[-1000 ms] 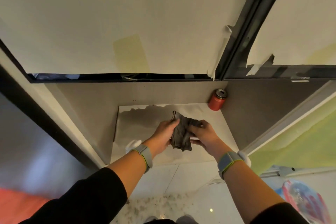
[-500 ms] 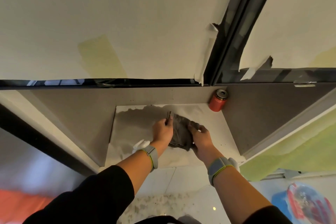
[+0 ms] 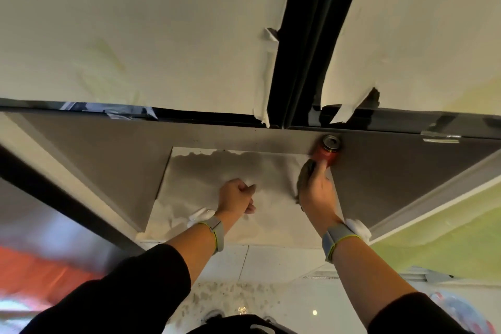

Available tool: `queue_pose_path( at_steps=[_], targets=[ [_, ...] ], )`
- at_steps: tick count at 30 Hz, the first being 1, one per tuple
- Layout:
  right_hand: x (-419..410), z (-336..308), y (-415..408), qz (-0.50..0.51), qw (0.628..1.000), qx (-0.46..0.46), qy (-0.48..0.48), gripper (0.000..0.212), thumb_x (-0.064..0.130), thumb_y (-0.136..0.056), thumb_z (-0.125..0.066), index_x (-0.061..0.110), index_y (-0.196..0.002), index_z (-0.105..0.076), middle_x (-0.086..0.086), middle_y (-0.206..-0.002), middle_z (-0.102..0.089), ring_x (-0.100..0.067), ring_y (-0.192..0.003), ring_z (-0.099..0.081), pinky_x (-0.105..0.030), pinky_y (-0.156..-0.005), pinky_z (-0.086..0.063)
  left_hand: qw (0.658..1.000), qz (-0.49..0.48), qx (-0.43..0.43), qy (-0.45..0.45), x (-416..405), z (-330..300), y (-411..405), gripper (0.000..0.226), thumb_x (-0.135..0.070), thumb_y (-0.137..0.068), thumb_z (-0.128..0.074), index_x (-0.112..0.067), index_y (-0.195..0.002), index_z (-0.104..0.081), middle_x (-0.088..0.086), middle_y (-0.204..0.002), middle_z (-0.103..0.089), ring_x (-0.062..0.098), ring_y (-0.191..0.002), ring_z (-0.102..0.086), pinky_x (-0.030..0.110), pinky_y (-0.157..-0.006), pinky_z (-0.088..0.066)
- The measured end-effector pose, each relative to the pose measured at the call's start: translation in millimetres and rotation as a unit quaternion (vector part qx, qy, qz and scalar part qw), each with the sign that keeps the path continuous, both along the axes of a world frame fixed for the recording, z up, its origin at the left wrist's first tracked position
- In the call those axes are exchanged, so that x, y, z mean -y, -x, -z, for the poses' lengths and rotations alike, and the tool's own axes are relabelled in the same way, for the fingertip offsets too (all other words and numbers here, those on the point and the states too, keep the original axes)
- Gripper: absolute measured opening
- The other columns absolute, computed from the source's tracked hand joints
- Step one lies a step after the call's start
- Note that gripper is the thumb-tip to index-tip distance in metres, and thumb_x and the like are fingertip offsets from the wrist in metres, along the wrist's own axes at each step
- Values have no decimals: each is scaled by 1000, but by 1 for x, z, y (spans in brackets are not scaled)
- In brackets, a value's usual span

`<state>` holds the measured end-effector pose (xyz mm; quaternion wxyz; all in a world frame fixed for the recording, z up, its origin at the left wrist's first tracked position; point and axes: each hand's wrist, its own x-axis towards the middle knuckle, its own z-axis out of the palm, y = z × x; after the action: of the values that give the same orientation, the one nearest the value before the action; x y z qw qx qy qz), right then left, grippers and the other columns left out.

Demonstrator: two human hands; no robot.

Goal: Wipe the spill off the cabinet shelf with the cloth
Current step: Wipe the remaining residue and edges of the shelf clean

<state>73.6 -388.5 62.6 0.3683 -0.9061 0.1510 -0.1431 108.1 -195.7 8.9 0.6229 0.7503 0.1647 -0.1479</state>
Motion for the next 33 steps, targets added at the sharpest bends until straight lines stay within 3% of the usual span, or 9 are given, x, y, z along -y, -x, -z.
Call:
queue_pose_path(
  at_steps=[4, 7, 9, 12, 13, 16, 19, 26, 33],
  targets=[
    [-6, 21, 1, -106, 971, -56, 209, 44, 29, -108, -28, 19, -151, -25, -17, -101, -69, -43, -84, -67, -48, -70, -53, 1000, -20, -6, 1, -7, 3, 17, 27, -18, -97, -71, -1, -80, -57, 16, -67, -62, 25, -45, -62, 39, -48, -60],
    [-38, 54, 26, -254, 922, -148, 254, 48, 40, -105, -29, 18, -147, -34, -20, -137, -56, -42, -129, -52, -52, -106, -41, 1000, -31, -4, 1, -15, 6, 33, 32, -19, -97, -69, -2, -73, -58, 16, -63, -61, 26, -44, -60, 44, -52, -61],
    [-51, 64, 41, -295, 899, -204, 251, 53, 56, -102, -26, 21, -137, -45, -17, -152, -44, -40, -145, -37, -52, -111, -38, 999, -40, 11, -25, -24, 9, 44, 37, -19, -96, -70, -6, -66, -54, 14, -55, -57, 25, -40, -56, 34, -45, -54],
    [-43, 67, 37, -274, 918, -162, 236, 38, 42, -102, -37, 17, -127, -51, -16, -139, -53, -40, -123, -56, -45, -91, -53, 997, -48, 18, -51, -41, 12, 63, 40, -11, -93, -71, -12, -60, -47, 14, -45, -49, 24, -37, -46, 26, -44, -40],
    [-36, 72, 31, -264, 921, -154, 242, 37, 33, -101, -42, 15, -133, -49, -17, -145, -48, -41, -127, -54, -46, -94, -53, 998, -46, 13, -51, -46, 13, 70, 40, -7, -92, -69, -12, -60, -46, 14, -45, -48, 23, -37, -44, 26, -44, -39],
    [-26, 90, 19, -243, 917, -192, 251, 61, 32, -105, -39, 12, -159, -23, -11, -170, -11, -34, -156, -13, -49, -124, -24, 998, -32, -5, -52, -60, 13, 92, 36, 3, -93, -62, -12, -67, -41, 11, -47, -44, 21, -34, -43, 24, -42, -34],
    [-40, 109, 25, -238, 905, -199, 292, 69, 42, -106, -28, 12, -164, -7, -10, -172, 2, -31, -158, 3, -46, -128, -1, 997, -34, -22, -59, -74, 18, 114, 27, 4, -92, -57, -12, -79, -40, 17, -53, -52, 25, -38, -52, 28, -41, -39],
    [-69, 111, 29, -267, 893, -174, 317, 72, 50, -104, -23, 16, -164, -7, -11, -171, 3, -31, -158, 4, -47, -127, 0, 994, 15, -101, -43, -95, 21, 140, 19, -13, -101, -59, -6, -110, -44, 25, -79, -74, 35, -58, -68, 36, -51, -55],
    [-125, 113, 55, -291, 895, -121, 317, 74, 54, -101, -18, 14, -163, -20, -14, -170, -13, -35, -157, -9, -51, -127, -11, 976, 112, -186, -32, -130, 28, 139, 19, -15, -101, -62, 0, -111, -59, 22, -89, -77, 42, -81, -76, 45, -75, -64]
  ],
)
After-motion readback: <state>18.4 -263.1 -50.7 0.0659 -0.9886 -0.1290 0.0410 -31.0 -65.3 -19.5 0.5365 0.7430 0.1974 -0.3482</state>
